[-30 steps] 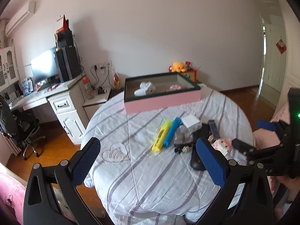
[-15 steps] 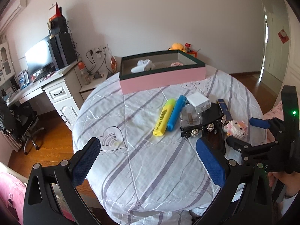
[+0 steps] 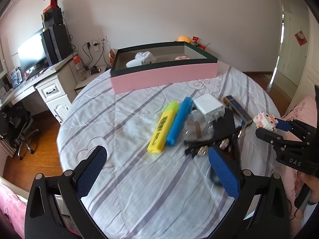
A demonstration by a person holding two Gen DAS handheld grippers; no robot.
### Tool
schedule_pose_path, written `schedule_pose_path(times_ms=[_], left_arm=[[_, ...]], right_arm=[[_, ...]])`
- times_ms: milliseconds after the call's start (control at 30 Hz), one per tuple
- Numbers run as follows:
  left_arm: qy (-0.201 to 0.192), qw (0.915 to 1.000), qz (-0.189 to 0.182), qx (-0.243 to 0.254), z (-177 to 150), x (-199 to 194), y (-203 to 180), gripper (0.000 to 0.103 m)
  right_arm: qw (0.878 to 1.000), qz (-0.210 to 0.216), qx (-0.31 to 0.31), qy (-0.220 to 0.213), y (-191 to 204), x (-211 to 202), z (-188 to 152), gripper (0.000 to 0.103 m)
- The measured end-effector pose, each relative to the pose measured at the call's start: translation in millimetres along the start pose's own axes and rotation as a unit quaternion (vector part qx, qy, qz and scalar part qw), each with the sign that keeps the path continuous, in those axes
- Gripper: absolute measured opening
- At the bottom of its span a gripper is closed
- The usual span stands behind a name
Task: Organize rigid objects
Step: 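Grasp the white charger with the left tool while the right tool grasps the block figure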
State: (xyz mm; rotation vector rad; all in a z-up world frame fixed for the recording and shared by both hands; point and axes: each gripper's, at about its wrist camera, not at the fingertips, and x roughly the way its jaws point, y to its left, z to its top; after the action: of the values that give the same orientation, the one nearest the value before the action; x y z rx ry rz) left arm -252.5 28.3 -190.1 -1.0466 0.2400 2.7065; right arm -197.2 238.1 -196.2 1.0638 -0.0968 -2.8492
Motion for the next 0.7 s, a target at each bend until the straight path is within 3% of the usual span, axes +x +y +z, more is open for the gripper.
schedule_pose_path(times_ms=[167, 333, 500, 633, 700], left_arm=[[0.002, 0.9998, -0.021, 0.0, 22, 18, -19, 0.103], [0.005, 0.9976, -0.067, -0.017, 44, 37, -40, 0.103], [0.02, 0.9976, -0.062, -0.022, 56, 62, -57, 0.102], [0.038, 0.9977, -0.052, -0.021, 61, 79, -63, 0.083], [0.049, 0.9977, -0.044, -0.016, 62, 88, -66, 0.079]], right_arm=[[1.0, -0.004, 0.008, -0.006, -18, 4, 6, 0.06], [1.0, -0.002, 0.019, 0.0, -37, 14, 12, 0.06], [1.0, 0.007, 0.016, 0.0, -43, 22, 16, 0.06], [1.0, 0.014, 0.015, -0.002, -46, 29, 19, 0.06], [1.0, 0.018, 0.014, -0.004, -48, 32, 21, 0.06]])
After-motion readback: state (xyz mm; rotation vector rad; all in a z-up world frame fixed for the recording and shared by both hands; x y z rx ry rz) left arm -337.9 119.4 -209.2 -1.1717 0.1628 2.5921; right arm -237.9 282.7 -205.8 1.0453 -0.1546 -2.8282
